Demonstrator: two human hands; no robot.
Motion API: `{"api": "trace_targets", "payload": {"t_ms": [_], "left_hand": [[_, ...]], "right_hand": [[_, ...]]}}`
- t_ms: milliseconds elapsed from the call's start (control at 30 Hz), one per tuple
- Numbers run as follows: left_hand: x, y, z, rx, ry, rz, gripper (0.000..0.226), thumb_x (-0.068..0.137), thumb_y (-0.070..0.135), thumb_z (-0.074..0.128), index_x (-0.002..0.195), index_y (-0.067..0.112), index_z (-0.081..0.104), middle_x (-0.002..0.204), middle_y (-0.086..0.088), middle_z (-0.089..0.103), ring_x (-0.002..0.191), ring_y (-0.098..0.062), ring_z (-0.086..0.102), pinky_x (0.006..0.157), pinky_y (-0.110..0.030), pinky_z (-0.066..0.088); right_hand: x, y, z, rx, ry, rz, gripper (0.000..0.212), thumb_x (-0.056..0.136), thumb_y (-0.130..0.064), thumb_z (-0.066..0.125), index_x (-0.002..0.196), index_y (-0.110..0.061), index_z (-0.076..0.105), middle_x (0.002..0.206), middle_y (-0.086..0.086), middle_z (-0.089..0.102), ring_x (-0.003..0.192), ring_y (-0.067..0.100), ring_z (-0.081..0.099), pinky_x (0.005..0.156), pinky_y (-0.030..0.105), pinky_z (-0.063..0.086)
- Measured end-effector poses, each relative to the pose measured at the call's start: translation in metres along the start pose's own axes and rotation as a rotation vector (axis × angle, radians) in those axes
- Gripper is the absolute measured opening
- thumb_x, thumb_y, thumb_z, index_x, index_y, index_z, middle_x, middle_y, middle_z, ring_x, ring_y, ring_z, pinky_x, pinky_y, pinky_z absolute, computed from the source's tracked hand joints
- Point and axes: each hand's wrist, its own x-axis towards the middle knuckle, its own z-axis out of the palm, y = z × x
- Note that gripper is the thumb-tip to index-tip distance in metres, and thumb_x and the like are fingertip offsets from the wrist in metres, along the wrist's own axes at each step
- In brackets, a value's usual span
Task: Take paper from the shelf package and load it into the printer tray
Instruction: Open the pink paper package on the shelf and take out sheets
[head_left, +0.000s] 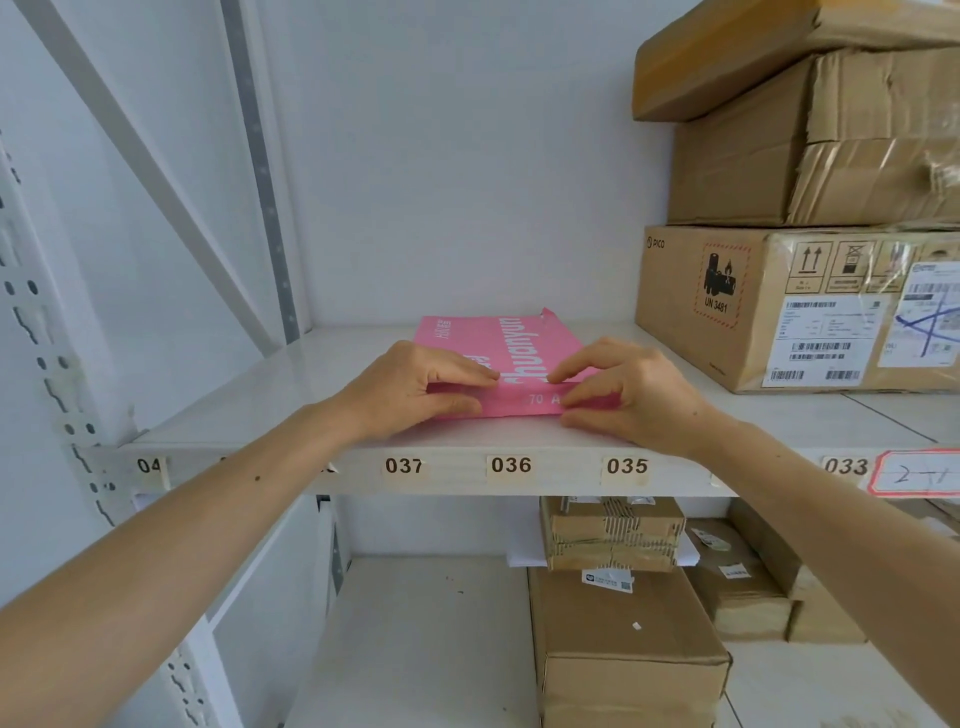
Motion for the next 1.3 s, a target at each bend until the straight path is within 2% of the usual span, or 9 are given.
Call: {"api": "trace_targets", "payload": {"t_ms": [233,367,567,667,800,1067,1133,1233,1300], "left_hand": [[0.002,0.002,0.005,0.06,0.047,0.052,0.034,0.078,0.031,0.076,0.111,0.021,0.074,0.121,0.008,0.069,0.116,-0.001,0.06,0.102,-0.031,0.046],[0.004,0.007,0.009,0.169,0.104,0.069,0.032,0.076,0.048,0.069,0.101,0.029,0.078,0.118,0.016,0.07,0.108,0.0,0.063,0.086,-0.038,0.053],[0.003,0.012,0.014,0.304,0.179,0.143,0.011,0.078,0.032,0.071,0.08,0.027,0.08,0.109,0.014,0.073,0.098,0.002,0.058,0.064,-0.029,0.053],[0.003,0.011,0.015,0.295,0.164,0.1,0.013,0.082,0.032,0.067,0.08,0.024,0.078,0.109,0.017,0.073,0.098,0.004,0.06,0.066,-0.034,0.055],[0.004,0.011,0.014,0.267,0.129,0.057,0.012,0.085,0.033,0.064,0.083,0.024,0.072,0.111,0.02,0.07,0.099,0.004,0.062,0.072,-0.037,0.055],[0.001,0.016,0.01,0.187,0.095,0.018,0.016,0.088,0.048,0.047,0.09,0.035,0.056,0.108,0.015,0.069,0.103,-0.007,0.066,0.079,-0.042,0.056],[0.0,0.02,0.009,0.206,0.086,0.005,0.02,0.088,0.049,0.048,0.092,0.032,0.058,0.108,0.016,0.07,0.102,-0.006,0.066,0.079,-0.041,0.055],[-0.002,0.021,0.007,0.303,0.071,-0.029,0.028,0.082,0.048,0.064,0.1,0.026,0.064,0.111,0.019,0.07,0.103,-0.006,0.065,0.082,-0.039,0.054],[-0.004,0.019,0.005,0.358,0.094,-0.006,0.03,0.081,0.046,0.063,0.099,0.023,0.068,0.109,0.016,0.072,0.101,-0.01,0.067,0.079,-0.039,0.054]], "right_hand": [[-0.001,-0.004,-0.001,0.053,0.031,0.023,0.031,0.086,-0.033,0.056,0.084,-0.009,0.076,0.103,-0.003,0.072,0.088,0.015,0.069,0.066,0.043,0.058],[-0.001,-0.005,0.0,0.086,0.06,0.041,0.027,0.086,-0.031,0.058,0.083,-0.009,0.073,0.101,-0.005,0.07,0.08,0.017,0.069,0.066,0.041,0.057],[0.002,-0.006,0.002,0.091,0.113,0.06,0.027,0.083,-0.031,0.058,0.08,-0.009,0.074,0.097,-0.002,0.071,0.075,0.019,0.069,0.063,0.041,0.057],[0.003,-0.008,0.003,0.028,0.109,0.055,0.023,0.08,-0.032,0.062,0.08,-0.013,0.075,0.098,-0.005,0.071,0.076,0.016,0.069,0.059,0.04,0.057],[0.004,-0.012,0.002,-0.049,0.096,0.018,0.029,0.082,-0.038,0.06,0.081,-0.015,0.077,0.098,-0.005,0.072,0.076,0.016,0.069,0.055,0.038,0.056],[0.006,-0.012,0.0,0.052,0.094,0.117,0.03,0.087,-0.042,0.053,0.086,-0.017,0.07,0.09,-0.006,0.071,0.075,0.017,0.067,0.063,0.043,0.055],[0.006,-0.011,0.0,0.054,0.089,0.132,0.027,0.088,-0.04,0.056,0.087,-0.017,0.069,0.089,-0.006,0.071,0.076,0.016,0.067,0.064,0.044,0.055],[0.006,-0.011,0.0,0.056,0.092,0.15,0.021,0.088,-0.035,0.058,0.088,-0.017,0.07,0.088,-0.006,0.071,0.077,0.016,0.066,0.064,0.044,0.054],[0.006,-0.011,0.0,0.058,0.098,0.155,0.016,0.089,-0.03,0.061,0.087,-0.016,0.07,0.086,-0.006,0.07,0.076,0.017,0.065,0.063,0.044,0.054]]}}
